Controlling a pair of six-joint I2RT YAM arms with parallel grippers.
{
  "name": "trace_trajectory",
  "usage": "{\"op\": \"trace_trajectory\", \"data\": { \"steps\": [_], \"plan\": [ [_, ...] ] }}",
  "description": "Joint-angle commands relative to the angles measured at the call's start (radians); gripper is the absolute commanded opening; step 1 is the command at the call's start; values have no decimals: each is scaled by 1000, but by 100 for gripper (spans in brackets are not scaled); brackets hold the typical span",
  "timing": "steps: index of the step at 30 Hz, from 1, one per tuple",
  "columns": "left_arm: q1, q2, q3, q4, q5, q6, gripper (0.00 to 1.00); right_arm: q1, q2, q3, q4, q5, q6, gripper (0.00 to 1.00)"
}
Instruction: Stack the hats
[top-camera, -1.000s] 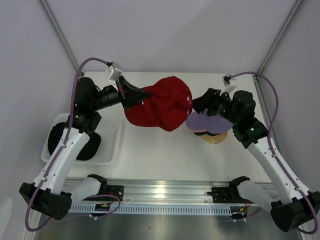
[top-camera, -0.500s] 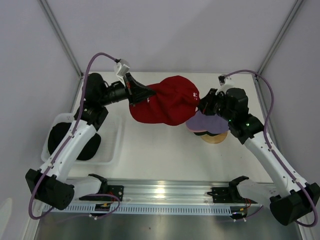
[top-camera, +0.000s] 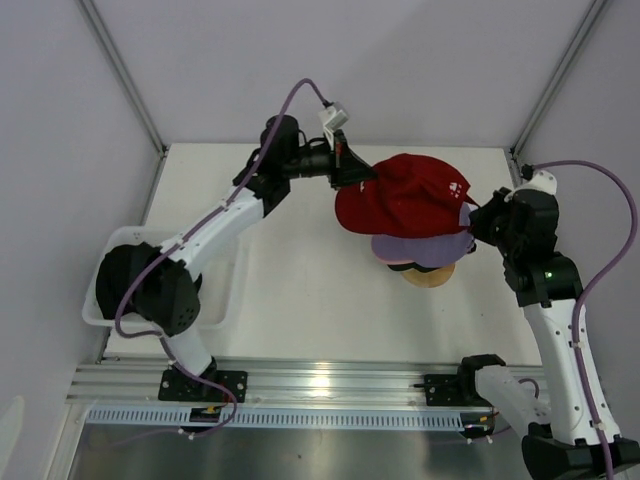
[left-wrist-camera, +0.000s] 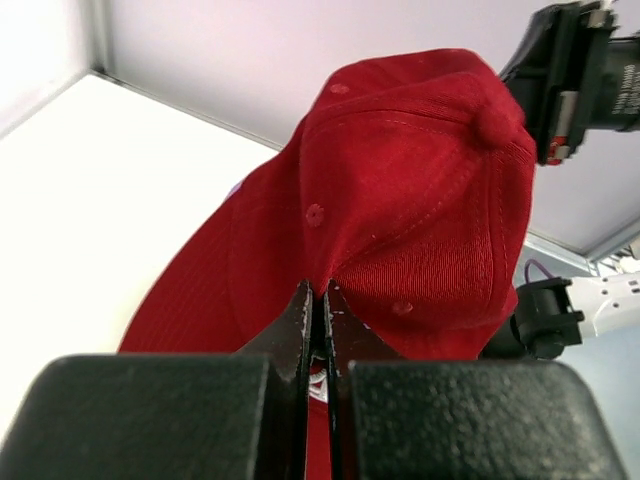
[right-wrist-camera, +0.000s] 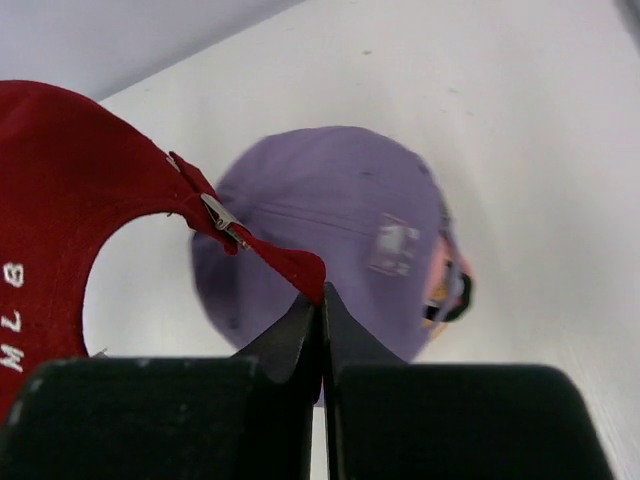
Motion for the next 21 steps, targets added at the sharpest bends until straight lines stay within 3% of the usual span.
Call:
{"op": "trace_trajectory", "data": {
  "steps": [1,7,21],
  "plan": [
    [-41,100,116,38,-1,34,1,-98,-44,-23,-125,58,-20,0],
    [-108,264,280,-36,-85,103,1,-155,-37,-84,-143,68,-29,0],
    [-124,370,304,-74,-171,133,5,-240,37,-156,-44,11,-23,0]
  ]
}}
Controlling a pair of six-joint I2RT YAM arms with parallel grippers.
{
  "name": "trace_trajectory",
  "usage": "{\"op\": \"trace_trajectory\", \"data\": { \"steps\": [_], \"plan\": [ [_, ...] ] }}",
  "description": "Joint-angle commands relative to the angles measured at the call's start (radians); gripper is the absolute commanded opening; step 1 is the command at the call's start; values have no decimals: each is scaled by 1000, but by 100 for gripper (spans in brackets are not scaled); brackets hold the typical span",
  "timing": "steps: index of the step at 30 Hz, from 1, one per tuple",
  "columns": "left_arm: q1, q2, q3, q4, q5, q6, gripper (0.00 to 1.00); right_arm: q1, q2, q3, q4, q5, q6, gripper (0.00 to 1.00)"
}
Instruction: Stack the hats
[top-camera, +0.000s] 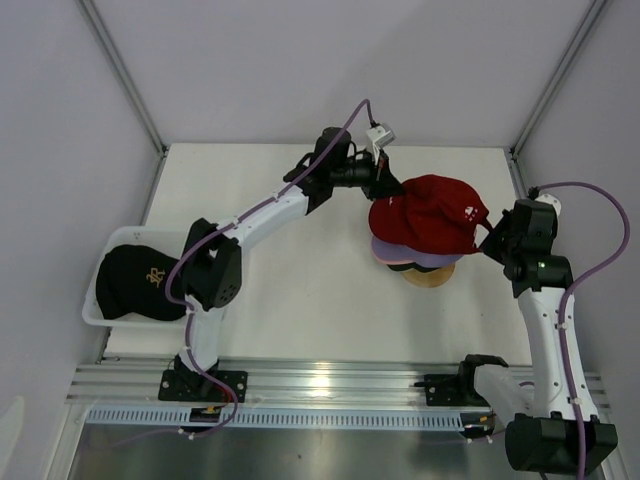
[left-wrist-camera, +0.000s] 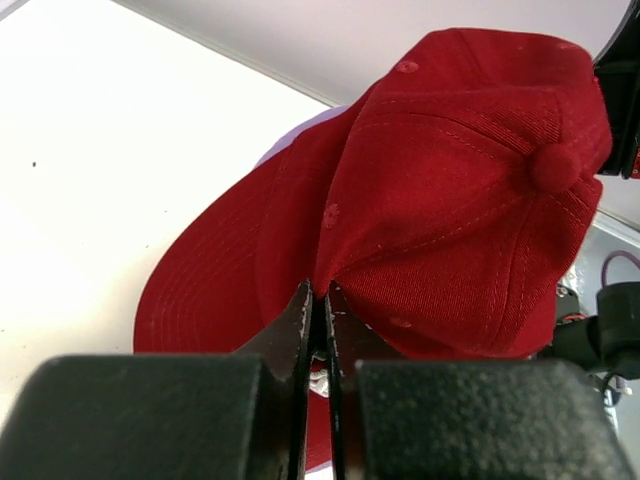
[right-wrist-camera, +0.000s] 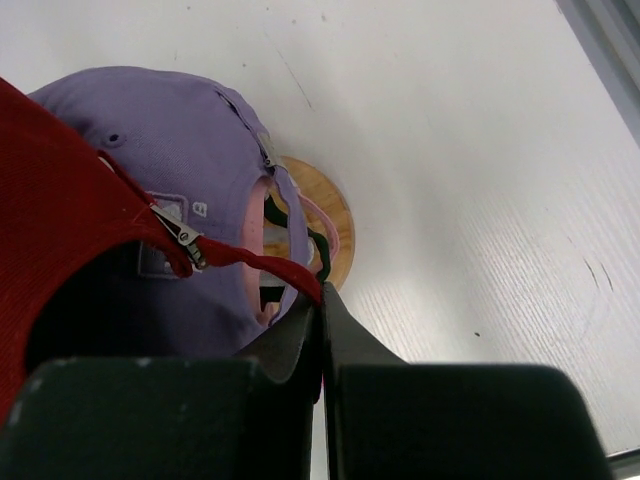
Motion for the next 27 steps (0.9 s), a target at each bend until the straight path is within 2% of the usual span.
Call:
{"op": "trace_trajectory", "data": {
  "steps": [1,4,6,11,15,20,27],
  "plan": [
    [-2,16,53,5,-76,54,7,-14,13,-16,60,-19,-3,0],
    [-9,19,55,-22,-129,38,12,-14,33,-10,83,-23,-3,0],
    [-11,17,58,-22,-148,26,11,-14,41,2,94,-23,-6,0],
    [-31,17,90,-48,-309,-43,11,-14,56,24,131,0,-15,3],
    [-51,14,114,-64,-361,-48,12,-14,73,39,149,-26,-15,3],
    [-75,43,196,-162,-430,-6,18,-14,124,44,136,-11,-30,6],
    [-94,25,104,-234,-536,47,17,-14,164,-4,128,-17,-35,10]
  ]
}}
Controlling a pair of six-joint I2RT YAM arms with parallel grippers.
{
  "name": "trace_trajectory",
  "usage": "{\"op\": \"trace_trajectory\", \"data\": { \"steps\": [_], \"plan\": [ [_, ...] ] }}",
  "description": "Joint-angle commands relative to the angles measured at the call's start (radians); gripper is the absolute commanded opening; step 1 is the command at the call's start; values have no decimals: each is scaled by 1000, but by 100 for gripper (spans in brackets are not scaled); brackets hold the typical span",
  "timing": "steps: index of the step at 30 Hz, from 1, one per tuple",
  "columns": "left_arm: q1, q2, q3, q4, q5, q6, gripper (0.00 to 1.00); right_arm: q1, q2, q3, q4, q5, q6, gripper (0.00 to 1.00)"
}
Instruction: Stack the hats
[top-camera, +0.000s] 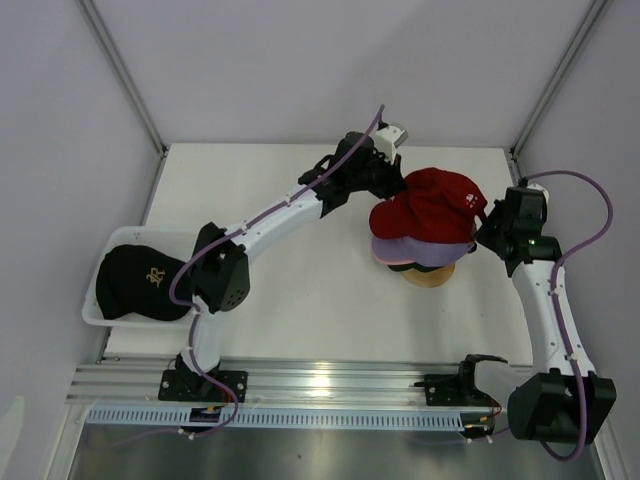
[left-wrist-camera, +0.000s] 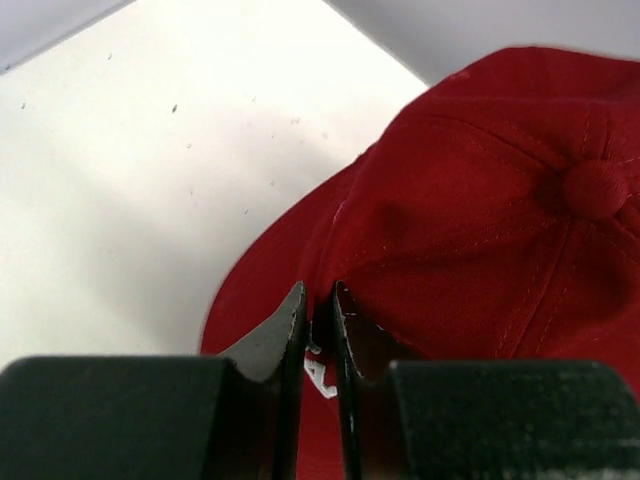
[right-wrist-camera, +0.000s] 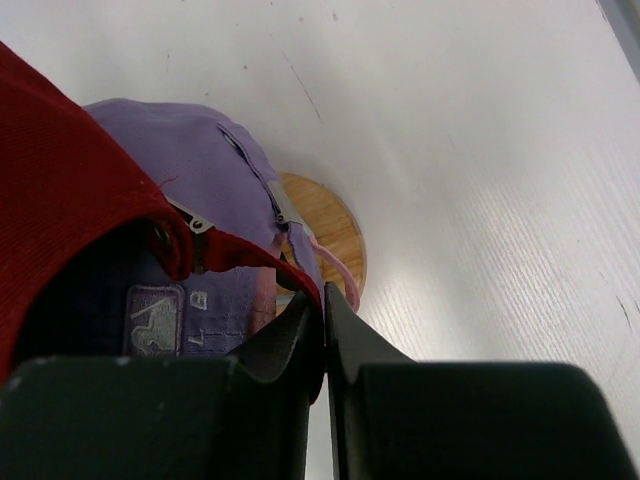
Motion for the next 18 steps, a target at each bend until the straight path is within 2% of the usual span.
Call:
{"op": "trace_trajectory", "data": {
  "steps": [1,2,9,14,17,18],
  "plan": [
    [-8,-13,-45,-46,-97,47,17,-7,-11,-15,11,17,-25,11],
    [-8,-16,-57,-51,-99,47,19,-7,-14,-20,10,19,-27,11],
    [-8,-149,-271,29,-49,39,76,-7,-74,-30,-38,-16,-39,15],
    [-8,-275,-348,51,-72,27,82,-9,-112,-17,-41,-41,-51,17],
    [4,-341,-398,34,-169,-53,99,-9,-117,-23,-37,-47,-62,18],
    [27,-359,-414,32,-190,-144,100,-9,-114,-27,-35,-49,-64,17]
  ]
}}
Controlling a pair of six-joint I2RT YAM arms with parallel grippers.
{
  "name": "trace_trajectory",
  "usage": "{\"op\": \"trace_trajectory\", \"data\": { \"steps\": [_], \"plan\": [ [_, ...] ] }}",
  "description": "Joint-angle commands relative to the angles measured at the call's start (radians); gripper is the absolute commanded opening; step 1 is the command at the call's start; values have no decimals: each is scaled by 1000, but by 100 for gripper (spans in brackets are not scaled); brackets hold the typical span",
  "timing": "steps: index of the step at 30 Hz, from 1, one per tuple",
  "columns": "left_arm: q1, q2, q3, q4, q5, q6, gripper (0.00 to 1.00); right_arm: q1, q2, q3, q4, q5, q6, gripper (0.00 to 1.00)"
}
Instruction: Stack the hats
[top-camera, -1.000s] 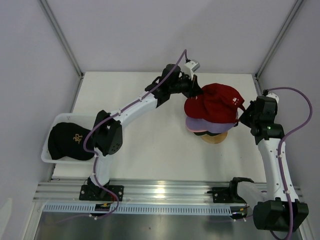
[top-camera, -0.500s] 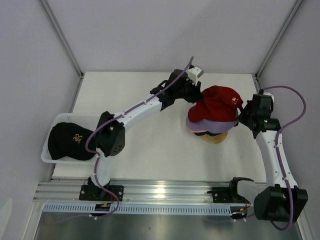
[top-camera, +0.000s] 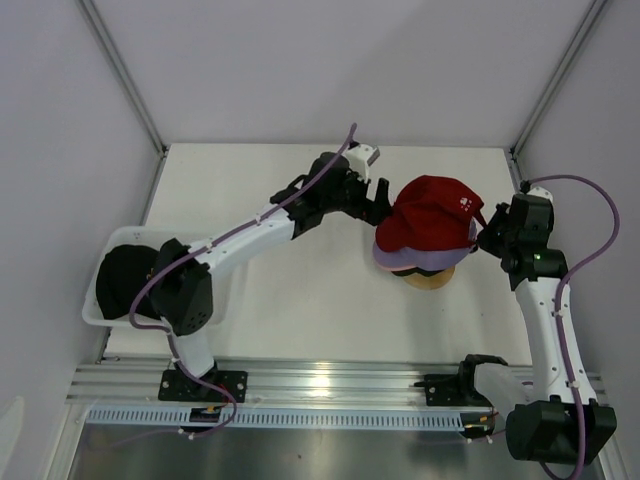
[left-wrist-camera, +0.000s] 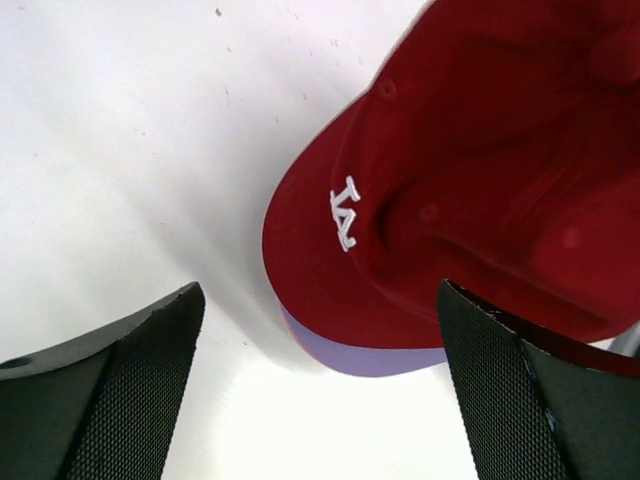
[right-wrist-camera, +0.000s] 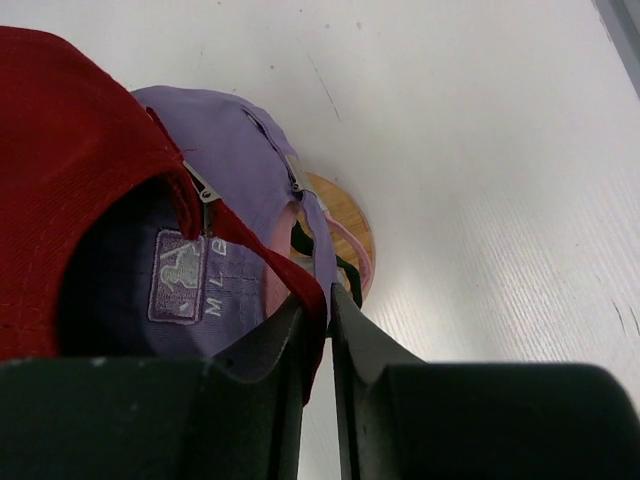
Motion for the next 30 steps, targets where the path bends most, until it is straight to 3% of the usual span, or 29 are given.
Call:
{"op": "trace_trajectory", "data": {
  "steps": [1,6,8,11,18,30],
  "plan": [
    [51,-120,-79,8,-101,-190,99,-7,-5,-9,-11,-8,-31,16],
    [201,-219,-439,421,115,-565,100,-7,-5,-113,41,-64,-19,8],
    [204,-201,-474,491,117,-610,99,-7,-17,-149,67,-65,-14,6],
    [201,-135,-468,569,161,-697,97,-7,-14,-174,67,-51,7,0],
    [194,43,-359,767,272,-845,94,-7,-41,-230,113,-37,26,0],
    [157,239,-196,776,290,-943,90,-7,-52,-243,132,-40,26,1]
  ]
}}
